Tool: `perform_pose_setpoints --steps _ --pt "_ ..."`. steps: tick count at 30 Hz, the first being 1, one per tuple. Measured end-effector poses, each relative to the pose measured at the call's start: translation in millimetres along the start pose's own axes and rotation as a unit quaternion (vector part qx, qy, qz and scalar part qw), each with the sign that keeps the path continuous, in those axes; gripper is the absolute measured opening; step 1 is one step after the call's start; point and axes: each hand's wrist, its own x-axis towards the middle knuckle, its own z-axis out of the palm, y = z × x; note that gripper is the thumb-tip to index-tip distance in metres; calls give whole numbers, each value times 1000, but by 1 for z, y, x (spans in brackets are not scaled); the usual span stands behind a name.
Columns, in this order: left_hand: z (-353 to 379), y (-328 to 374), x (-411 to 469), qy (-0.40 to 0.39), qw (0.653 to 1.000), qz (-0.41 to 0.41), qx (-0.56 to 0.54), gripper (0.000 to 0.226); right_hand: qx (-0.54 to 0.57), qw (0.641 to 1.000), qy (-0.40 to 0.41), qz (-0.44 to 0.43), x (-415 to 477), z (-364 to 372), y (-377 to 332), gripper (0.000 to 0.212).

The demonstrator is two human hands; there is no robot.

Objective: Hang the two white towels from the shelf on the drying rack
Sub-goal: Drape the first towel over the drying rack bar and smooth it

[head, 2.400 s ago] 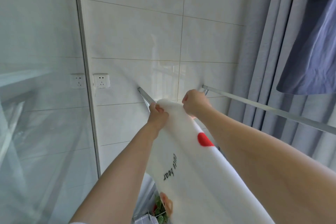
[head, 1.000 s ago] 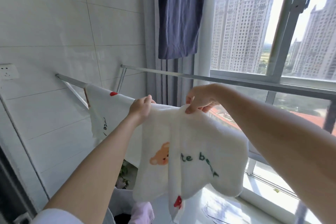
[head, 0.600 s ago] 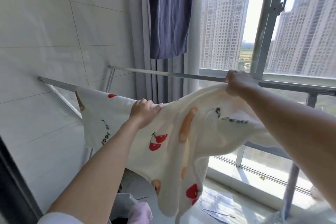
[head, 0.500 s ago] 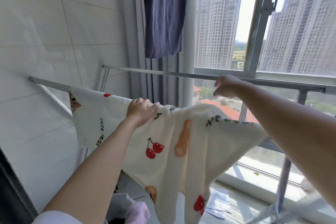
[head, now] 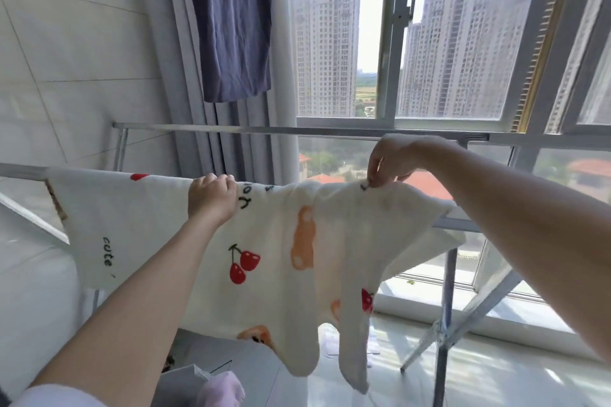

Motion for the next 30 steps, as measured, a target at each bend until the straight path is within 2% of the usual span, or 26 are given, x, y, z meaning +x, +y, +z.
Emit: perform_pose_setpoints --steps 2,3,4,5,7,9,11,12,14,16,20,22,23,25,28,30 --pt "-2 5 -2 4 1000 -1 6 49 -2 981 192 38 -1 -1 16 16" --pt "-4 7 -3 17 1000 1 12 45 11 965 255 62 0 -1 23 18" --pt "-6 11 -6 38 999 6 9 40 20 958 275 74 -1 -1 29 18" --pt "-7 18 -10 60 998 23 -4 35 29 965 250 72 -2 -4 36 18" --pt "-8 37 -19 68 992 92 -48 31 78 989 119 46 -6 -6 42 23" --pt "-5 64 -30 14 982 164 -89 28 128 989 -50 47 -21 -5 43 27" --pt "-3 92 -38 -33 976 198 -89 26 103 982 -149 50 -29 0 44 28" --pt "-1 102 -41 -41 975 205 -73 27 73 984 -156 43 -31 3 46 32" --pt "3 113 -43 -62 979 183 -65 27 32 993 -111 21 -32 6 52 33" --pt "6 111 -45 -87 982 147 -77 30 41 998 -49 -2 -34 1 64 22" --pt "1 102 -49 -113 982 130 -76 43 10 988 152 26 -38 -16 101 22" --pt "-2 106 -51 -123 980 132 -82 43 32 974 218 48 -41 -20 119 24" --pt "-3 108 -51 -124 980 127 -88 42 48 974 215 45 -44 -21 127 27" --pt "-3 114 -51 -113 983 108 -92 43 88 983 159 22 -49 -21 135 34" --pt "1 125 -57 -64 992 80 -75 43 154 988 18 -2 -61 -21 136 30" --pt "5 131 -61 -23 996 69 -58 37 142 988 -62 2 -66 -19 134 30"
